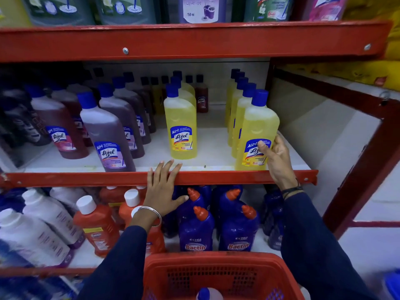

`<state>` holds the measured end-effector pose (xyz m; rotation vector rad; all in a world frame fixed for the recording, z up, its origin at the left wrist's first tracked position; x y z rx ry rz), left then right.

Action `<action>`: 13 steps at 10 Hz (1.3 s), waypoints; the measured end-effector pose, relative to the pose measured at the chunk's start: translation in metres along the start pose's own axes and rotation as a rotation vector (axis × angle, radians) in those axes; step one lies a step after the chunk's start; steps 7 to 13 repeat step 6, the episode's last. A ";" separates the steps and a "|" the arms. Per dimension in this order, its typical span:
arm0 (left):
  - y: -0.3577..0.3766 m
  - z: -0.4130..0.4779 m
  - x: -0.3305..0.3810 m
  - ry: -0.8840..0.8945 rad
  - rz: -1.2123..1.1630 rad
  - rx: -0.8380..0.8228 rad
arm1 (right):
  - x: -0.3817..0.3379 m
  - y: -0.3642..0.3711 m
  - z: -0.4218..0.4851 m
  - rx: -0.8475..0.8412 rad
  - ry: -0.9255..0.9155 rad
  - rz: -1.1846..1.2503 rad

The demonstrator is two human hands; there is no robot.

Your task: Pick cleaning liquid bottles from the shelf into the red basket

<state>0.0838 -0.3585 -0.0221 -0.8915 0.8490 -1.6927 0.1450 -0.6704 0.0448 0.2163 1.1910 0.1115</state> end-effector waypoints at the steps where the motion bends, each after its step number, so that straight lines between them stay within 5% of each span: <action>1: 0.002 0.000 -0.002 0.002 -0.002 -0.011 | 0.003 0.002 -0.001 -0.012 0.002 -0.047; 4: -0.006 -0.003 0.006 0.011 0.047 0.015 | 0.001 0.005 -0.011 0.023 -0.077 -0.174; 6: -0.026 -0.008 0.007 0.042 -0.040 0.096 | 0.004 -0.023 -0.078 0.259 -0.165 -0.277; 13: -0.026 -0.008 0.007 0.042 -0.040 0.096 | 0.004 -0.023 -0.078 0.259 -0.165 -0.277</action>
Point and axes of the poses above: each hand's wrist, its own z-axis towards the middle knuckle, its own y-axis out of the palm, x = y × z, the point moved 2 cm from there along z, towards the middle knuckle, and after that the axes turned 2 degrees about x, right-handed, at the moved point
